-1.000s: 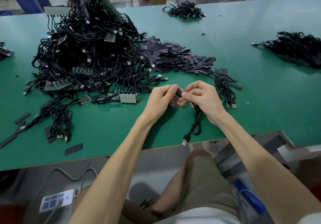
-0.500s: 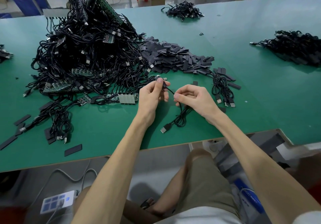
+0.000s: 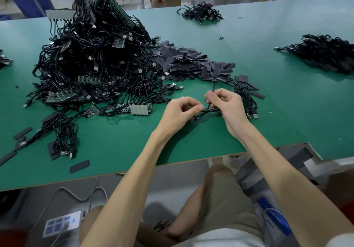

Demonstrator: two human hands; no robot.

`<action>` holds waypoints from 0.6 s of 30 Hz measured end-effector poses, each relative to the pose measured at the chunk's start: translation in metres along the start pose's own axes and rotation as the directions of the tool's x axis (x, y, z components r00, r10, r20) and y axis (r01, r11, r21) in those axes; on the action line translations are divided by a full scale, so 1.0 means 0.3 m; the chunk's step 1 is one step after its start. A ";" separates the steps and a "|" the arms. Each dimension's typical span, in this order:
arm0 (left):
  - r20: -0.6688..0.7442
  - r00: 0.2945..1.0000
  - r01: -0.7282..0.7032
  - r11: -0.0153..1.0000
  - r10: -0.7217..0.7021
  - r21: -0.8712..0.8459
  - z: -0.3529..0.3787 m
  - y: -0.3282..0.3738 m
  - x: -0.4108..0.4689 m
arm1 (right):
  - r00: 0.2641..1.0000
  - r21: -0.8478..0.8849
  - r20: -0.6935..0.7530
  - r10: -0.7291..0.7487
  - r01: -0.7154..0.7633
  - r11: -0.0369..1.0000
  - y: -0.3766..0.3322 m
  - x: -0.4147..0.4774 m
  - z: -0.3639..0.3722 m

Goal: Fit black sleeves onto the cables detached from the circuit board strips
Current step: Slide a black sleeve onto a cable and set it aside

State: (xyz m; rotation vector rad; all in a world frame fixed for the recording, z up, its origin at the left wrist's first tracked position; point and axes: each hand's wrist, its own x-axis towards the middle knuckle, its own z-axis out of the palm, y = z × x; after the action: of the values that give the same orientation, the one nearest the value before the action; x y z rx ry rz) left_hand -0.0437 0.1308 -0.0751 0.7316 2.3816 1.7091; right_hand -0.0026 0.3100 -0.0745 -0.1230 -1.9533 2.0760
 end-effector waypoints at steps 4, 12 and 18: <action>0.033 0.998 -0.061 0.988 0.057 0.139 0.010 0.018 -0.014 | 0.999 0.059 -0.036 0.018 -0.016 0.998 0.002 0.001 0.000; 0.075 0.995 -0.075 0.972 0.060 0.224 0.033 0.031 -0.025 | 0.999 -0.026 0.040 0.002 -0.001 1.000 -0.012 -0.004 0.010; 0.026 0.999 -0.040 0.996 0.039 0.080 0.016 0.043 -0.025 | 1.000 -0.070 0.020 -0.007 0.008 0.997 -0.008 -0.003 0.023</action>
State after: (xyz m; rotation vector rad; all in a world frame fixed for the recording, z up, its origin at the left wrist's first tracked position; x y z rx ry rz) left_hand -0.0313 0.1348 -0.0663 0.8115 2.4484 1.6169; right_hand -0.0031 0.3032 -0.0717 -0.1095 -2.0365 2.0118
